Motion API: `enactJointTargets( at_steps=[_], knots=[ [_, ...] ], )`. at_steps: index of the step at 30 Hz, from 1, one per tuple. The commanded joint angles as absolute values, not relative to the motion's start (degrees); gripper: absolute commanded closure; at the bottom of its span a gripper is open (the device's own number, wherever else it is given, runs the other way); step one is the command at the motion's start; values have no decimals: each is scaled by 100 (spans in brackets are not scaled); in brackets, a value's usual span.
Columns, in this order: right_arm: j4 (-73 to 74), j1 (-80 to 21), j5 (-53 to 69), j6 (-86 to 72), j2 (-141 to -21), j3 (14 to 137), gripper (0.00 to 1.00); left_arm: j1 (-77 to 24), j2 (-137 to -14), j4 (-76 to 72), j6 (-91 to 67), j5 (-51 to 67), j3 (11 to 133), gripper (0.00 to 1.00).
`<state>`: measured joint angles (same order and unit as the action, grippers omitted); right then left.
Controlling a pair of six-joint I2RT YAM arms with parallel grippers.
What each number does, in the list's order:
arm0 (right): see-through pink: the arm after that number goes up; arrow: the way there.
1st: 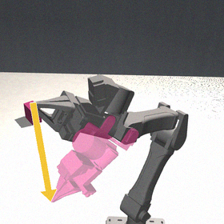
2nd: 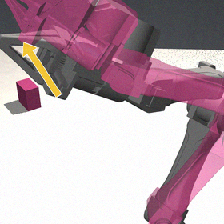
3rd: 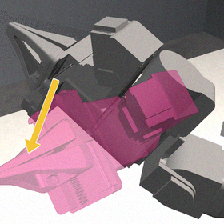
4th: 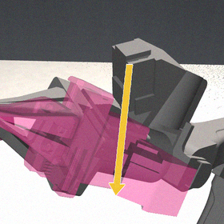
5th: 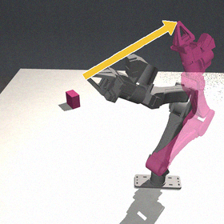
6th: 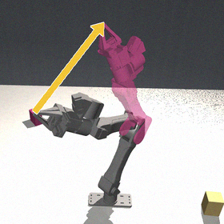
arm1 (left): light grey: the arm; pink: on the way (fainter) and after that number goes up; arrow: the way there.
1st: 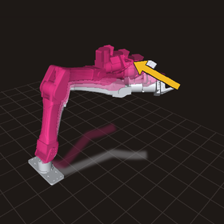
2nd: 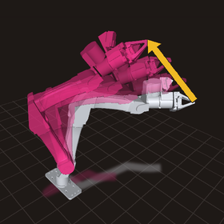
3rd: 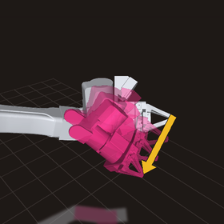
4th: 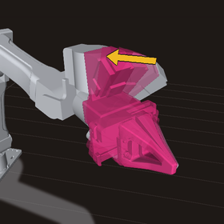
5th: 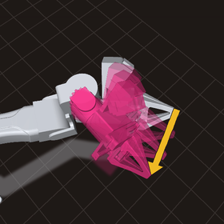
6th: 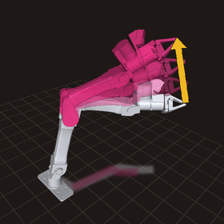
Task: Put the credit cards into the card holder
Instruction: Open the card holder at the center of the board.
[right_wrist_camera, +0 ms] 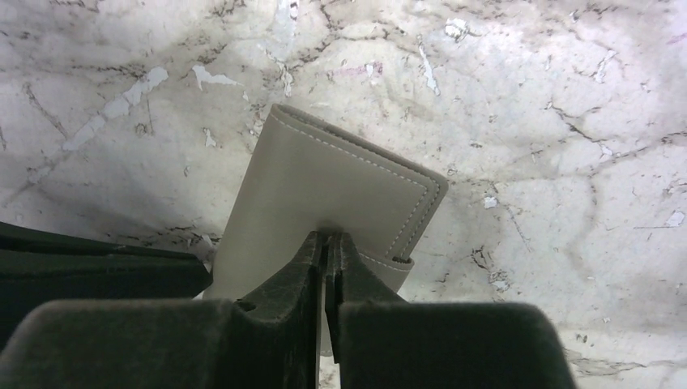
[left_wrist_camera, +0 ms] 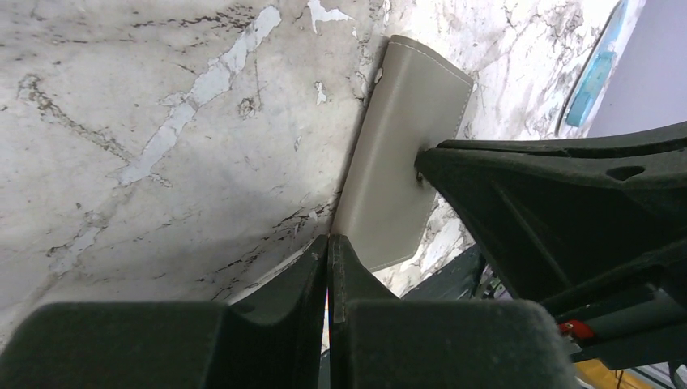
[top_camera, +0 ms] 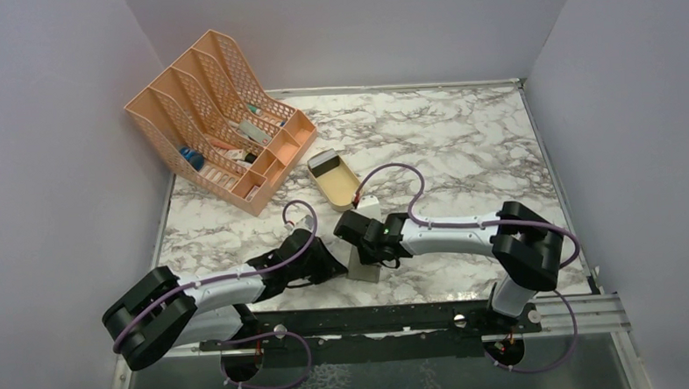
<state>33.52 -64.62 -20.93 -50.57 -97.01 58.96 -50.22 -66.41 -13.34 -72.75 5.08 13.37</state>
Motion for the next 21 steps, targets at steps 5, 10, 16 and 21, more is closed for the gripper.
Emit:
enactJointTargets(
  at_steps=[5,10,16,21],
  knots=[
    [3296,-6491,-2360,-4843,-9358,5644,99,-5005,-6518,-1123,-7330,354,1297,93],
    [2806,-6495,-2125,-4567,-9029,5486,99,-5004,-6422,-918,-7250,318,1374,92],
    [2211,-6495,-1695,-4490,-8420,5348,99,-4964,-5962,240,-6773,-13,1965,59],
    [1848,-6488,-1579,-4687,-7801,5208,99,-4846,-5485,923,-6426,-234,2255,39]
  ],
)
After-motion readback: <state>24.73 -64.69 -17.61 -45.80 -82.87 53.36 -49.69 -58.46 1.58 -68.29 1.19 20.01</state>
